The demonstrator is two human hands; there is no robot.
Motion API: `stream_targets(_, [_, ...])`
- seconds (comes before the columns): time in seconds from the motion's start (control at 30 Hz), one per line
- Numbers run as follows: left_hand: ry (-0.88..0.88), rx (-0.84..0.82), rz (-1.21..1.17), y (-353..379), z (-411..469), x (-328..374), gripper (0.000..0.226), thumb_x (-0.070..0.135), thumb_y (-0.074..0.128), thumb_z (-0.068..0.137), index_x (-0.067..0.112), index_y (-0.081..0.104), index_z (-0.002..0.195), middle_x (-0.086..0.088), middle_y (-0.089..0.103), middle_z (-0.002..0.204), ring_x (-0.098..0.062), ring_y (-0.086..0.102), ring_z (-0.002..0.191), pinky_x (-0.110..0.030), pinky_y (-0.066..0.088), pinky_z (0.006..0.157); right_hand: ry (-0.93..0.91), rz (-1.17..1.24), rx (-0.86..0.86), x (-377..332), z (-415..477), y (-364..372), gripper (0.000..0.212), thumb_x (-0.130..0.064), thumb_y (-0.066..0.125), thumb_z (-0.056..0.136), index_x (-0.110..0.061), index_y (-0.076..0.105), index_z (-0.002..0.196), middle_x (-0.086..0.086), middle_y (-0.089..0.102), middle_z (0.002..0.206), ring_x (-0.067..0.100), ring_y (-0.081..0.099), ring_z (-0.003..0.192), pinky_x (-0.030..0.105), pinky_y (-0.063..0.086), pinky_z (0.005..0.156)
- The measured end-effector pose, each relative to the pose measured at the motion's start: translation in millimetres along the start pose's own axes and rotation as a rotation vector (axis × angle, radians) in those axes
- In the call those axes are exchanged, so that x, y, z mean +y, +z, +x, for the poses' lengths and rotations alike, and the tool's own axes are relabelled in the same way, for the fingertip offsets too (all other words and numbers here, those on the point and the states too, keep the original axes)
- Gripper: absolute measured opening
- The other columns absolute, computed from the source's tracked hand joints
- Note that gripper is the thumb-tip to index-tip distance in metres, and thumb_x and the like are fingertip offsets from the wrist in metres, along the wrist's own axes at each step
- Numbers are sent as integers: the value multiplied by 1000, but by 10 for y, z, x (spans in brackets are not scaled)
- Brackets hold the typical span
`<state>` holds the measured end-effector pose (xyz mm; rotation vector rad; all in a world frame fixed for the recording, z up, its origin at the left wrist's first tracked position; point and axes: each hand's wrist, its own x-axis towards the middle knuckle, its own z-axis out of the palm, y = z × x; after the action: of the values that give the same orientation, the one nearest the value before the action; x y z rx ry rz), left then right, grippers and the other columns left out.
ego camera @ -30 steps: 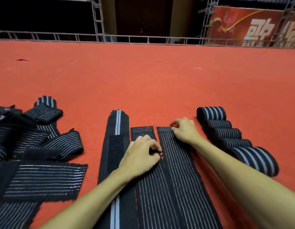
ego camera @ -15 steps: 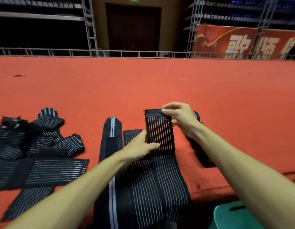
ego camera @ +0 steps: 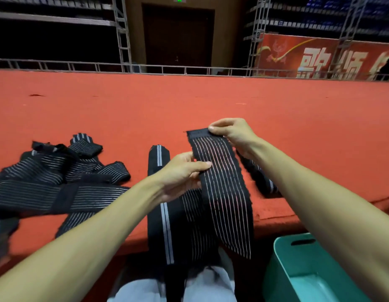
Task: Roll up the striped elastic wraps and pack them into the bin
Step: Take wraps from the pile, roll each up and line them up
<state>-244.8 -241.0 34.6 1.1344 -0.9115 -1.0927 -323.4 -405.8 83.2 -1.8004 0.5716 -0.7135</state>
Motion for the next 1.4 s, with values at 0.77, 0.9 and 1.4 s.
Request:
stream_targets(0.77, [104, 682, 821, -1321, 1133, -591, 4, 18, 68, 86, 19, 72, 86, 1, 70, 75, -8, 61, 65, -15, 44, 63, 101, -63, -108, 1300, 868, 565, 9, -9, 75, 80, -13, 70, 75, 2, 65, 68, 11, 54, 57, 21, 43, 44])
stream_targets(0.9, [58, 720, 959, -1456, 1370, -705, 7, 19, 65, 88, 21, 72, 87, 7, 68, 81, -5, 59, 76, -14, 41, 70, 24, -259, -10, 1561, 1118, 731, 12, -16, 78, 77, -23, 71, 71, -10, 67, 66, -3, 56, 55, 16, 43, 54])
stream_targets(1.4, [-14, 594, 1099, -1481, 1461, -763, 8, 20, 55, 94, 23, 61, 97, 3, 51, 98, -16, 55, 94, -25, 36, 76, -44, -553, 9, 1615, 1172, 811, 6, -20, 74, 81, -20, 73, 87, 0, 63, 93, 5, 51, 75, 14, 30, 68])
